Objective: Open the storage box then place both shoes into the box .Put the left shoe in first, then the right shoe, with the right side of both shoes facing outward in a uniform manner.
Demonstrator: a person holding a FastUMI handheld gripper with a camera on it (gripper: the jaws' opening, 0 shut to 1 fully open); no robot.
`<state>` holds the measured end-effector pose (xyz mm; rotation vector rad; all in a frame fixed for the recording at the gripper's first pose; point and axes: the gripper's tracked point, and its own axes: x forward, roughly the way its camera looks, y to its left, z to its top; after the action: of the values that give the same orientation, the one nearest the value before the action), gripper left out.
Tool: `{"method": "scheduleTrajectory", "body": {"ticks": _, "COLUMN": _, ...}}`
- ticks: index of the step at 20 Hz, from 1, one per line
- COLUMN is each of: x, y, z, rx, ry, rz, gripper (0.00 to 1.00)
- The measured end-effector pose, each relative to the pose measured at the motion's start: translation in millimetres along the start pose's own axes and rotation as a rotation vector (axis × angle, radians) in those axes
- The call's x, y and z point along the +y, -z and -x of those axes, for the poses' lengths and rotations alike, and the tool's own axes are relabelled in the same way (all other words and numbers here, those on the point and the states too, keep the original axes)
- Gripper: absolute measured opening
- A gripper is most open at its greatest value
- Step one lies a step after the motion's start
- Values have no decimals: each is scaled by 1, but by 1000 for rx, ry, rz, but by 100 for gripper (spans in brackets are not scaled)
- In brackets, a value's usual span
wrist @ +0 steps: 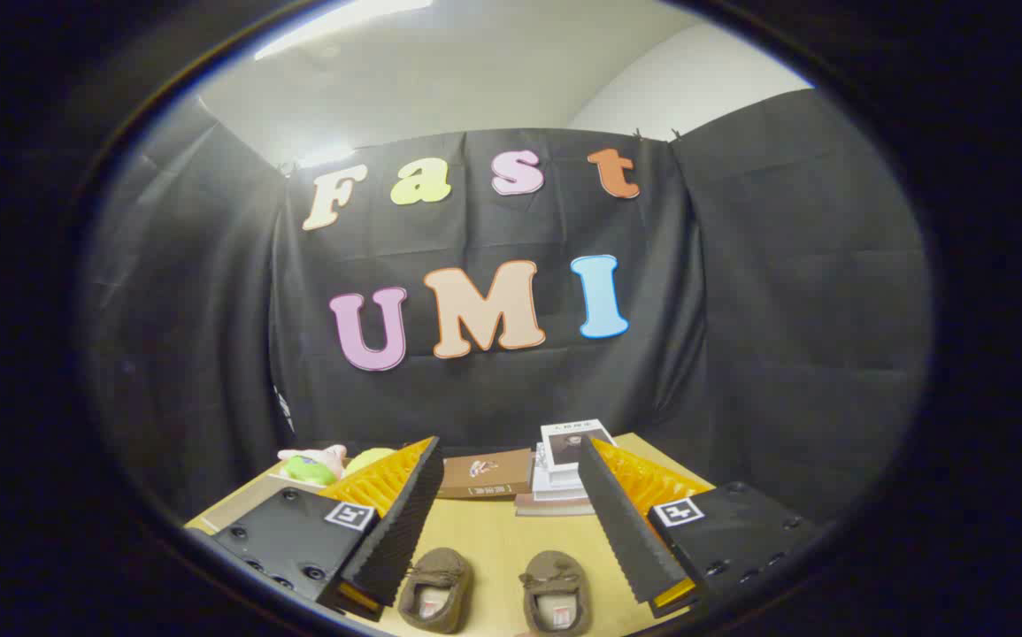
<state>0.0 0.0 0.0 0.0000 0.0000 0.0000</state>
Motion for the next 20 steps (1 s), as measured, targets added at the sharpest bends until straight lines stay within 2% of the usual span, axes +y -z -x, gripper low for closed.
{"method": "scheduleTrajectory", "body": {"ticks": 15, "x": 27, "y": 16, "z": -13, "rx": 55, "ry": -29, "rz": -21, "gripper": 99}}
{"method": "scheduleTrajectory", "body": {"ticks": 20, "x": 37, "y": 29, "z": -14, "rx": 113, "ry": -58, "rz": -135, "gripper": 99}}
